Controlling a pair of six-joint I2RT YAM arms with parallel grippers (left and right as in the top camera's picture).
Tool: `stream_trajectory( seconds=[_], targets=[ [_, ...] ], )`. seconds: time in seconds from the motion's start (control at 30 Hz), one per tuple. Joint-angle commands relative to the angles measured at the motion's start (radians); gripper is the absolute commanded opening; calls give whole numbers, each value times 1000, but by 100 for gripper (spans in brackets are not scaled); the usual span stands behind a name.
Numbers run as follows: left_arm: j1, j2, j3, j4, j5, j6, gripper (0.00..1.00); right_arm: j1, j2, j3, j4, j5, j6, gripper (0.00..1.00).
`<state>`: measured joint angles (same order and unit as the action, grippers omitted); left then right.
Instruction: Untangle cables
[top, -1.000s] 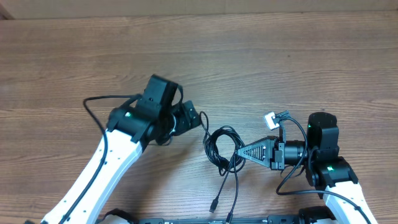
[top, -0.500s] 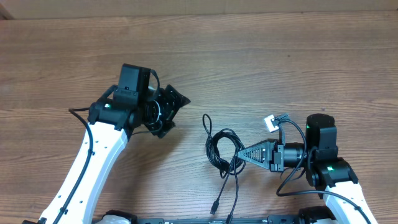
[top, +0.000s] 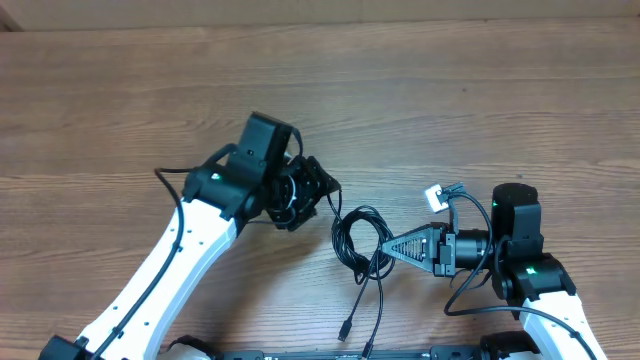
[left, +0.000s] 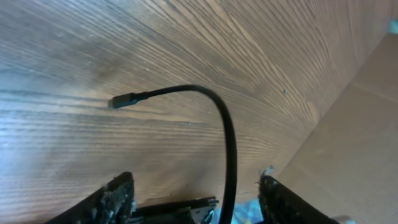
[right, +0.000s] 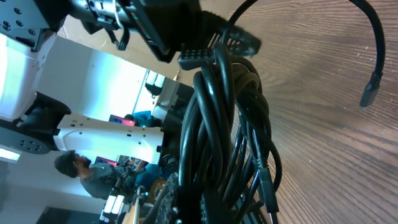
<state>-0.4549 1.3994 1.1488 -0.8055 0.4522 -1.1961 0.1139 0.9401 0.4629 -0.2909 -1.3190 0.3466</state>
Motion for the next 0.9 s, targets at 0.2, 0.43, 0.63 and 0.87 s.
stream_trajectory(
  seconds=[0.2,0.43,0.63,0.87],
  targets=[
    [-10,87,5,26,-18,-16,53,5,-3,21,-4,-13,-11,4],
    [-10,137,5,73,-14,-16,49,5,-3,21,-4,-13,-11,4],
    [-10,138,5,104,-6,-16,40,5,-3,21,-4,-12,-11,4],
    [-10,138,5,103,-6,-16,35,5,-3,21,-8,-5,-11,4]
  ],
)
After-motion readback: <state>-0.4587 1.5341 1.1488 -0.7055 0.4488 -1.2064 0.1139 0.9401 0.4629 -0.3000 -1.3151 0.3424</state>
